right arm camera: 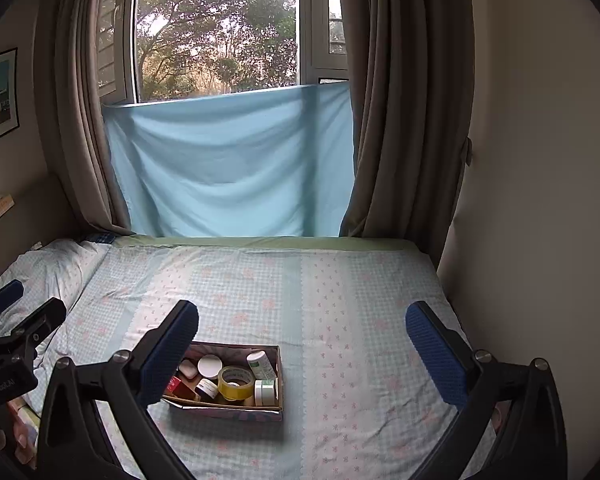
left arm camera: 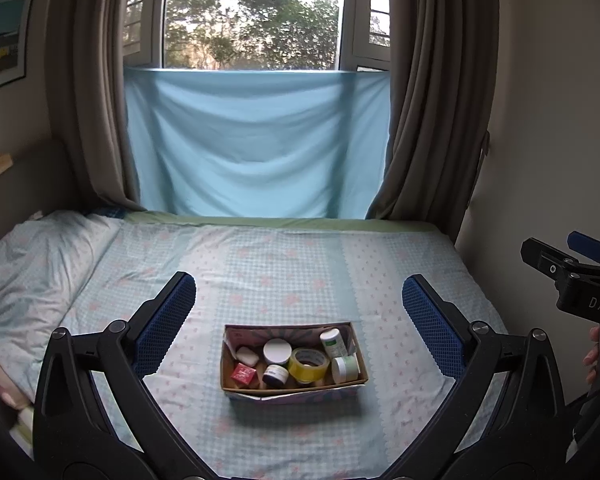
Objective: Organize rigid objects
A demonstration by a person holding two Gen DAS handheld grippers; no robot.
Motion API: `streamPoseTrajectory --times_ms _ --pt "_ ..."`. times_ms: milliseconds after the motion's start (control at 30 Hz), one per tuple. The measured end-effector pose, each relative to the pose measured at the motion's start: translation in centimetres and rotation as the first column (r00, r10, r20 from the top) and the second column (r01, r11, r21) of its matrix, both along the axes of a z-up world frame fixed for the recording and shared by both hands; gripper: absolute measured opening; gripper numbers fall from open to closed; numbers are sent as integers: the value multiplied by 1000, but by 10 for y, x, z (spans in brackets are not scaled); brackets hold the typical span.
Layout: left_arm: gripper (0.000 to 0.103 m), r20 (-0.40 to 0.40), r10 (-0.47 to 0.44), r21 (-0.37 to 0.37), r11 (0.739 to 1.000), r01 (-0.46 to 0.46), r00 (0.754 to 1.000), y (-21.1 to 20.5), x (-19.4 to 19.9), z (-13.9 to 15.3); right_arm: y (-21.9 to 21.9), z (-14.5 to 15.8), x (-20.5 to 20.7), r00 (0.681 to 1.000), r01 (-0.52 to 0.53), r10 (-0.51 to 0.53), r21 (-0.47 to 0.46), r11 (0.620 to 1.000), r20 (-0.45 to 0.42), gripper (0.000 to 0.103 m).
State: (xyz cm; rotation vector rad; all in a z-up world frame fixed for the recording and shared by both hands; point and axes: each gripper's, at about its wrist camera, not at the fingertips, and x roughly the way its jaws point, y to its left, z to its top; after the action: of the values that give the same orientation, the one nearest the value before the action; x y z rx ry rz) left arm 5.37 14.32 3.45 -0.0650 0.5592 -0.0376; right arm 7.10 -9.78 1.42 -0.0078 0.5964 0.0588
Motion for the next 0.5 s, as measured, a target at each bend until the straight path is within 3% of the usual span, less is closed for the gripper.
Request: streamPoseTrajectory --times_ms 500 --pt "103 12 17 13 1000 -17 1000 -2 -2 3 -2 -1 -3 1000 -10 10 10 1000 10 103"
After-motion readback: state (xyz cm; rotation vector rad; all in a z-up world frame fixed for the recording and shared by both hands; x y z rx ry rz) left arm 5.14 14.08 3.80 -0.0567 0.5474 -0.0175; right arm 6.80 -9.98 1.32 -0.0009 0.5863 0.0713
